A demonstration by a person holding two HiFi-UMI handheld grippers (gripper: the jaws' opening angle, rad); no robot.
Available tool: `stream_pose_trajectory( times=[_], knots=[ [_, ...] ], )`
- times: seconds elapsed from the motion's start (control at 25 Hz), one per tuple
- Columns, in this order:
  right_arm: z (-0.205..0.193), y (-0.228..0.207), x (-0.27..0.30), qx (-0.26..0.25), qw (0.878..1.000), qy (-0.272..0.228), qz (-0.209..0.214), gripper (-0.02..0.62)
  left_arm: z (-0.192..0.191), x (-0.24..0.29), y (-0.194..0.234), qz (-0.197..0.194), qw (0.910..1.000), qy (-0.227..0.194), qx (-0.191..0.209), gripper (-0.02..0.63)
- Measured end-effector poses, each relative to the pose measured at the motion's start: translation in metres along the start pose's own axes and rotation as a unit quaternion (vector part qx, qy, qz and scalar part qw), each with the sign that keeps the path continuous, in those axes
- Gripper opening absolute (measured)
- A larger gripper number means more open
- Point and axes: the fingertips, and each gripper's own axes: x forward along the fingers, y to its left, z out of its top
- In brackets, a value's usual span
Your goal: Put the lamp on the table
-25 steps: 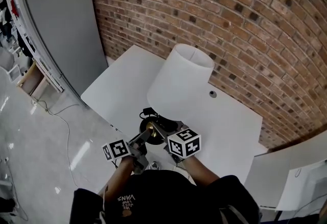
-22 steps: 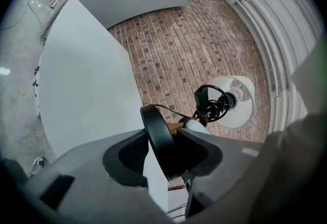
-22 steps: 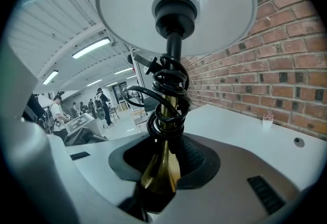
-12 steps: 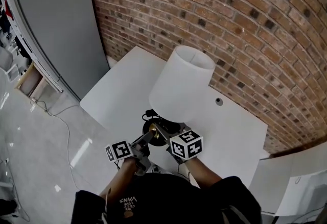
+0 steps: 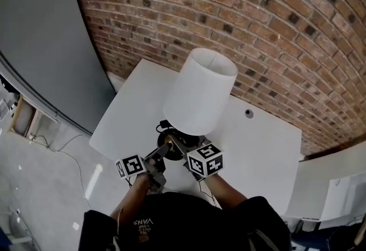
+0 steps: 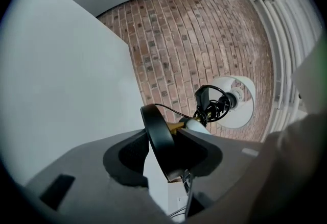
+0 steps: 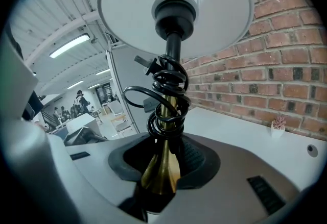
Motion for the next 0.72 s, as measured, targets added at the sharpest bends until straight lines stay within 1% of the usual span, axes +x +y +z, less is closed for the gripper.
stream_pose_trajectory(
  times=[0.2, 0.4, 0.56, 0.72],
  knots=[
    [0.015, -0.009, 0.036, 0.013, 0.999, -0.015, -0.035, 0.121, 0.041, 0.009, 0.013, -0.012, 0.9993, 0.034, 0.008, 0.166],
    [0.027, -0.018, 0.063, 0.019, 0.997, -0.027, -0.067, 0.121, 0.071, 0.019, 0.023, -0.026, 0.9973, 0.067, 0.011, 0.166],
    [0.034, -0.03, 0.076, 0.024, 0.995, -0.038, -0.093, 0.12, 0.089, 0.032, 0.029, -0.041, 0.9949, 0.09, 0.019, 0.166],
    [0.039, -0.041, 0.088, 0.031, 0.992, -0.049, -0.113, 0.12, 0.102, 0.044, 0.035, -0.048, 0.9929, 0.107, 0.022, 0.167]
  ],
)
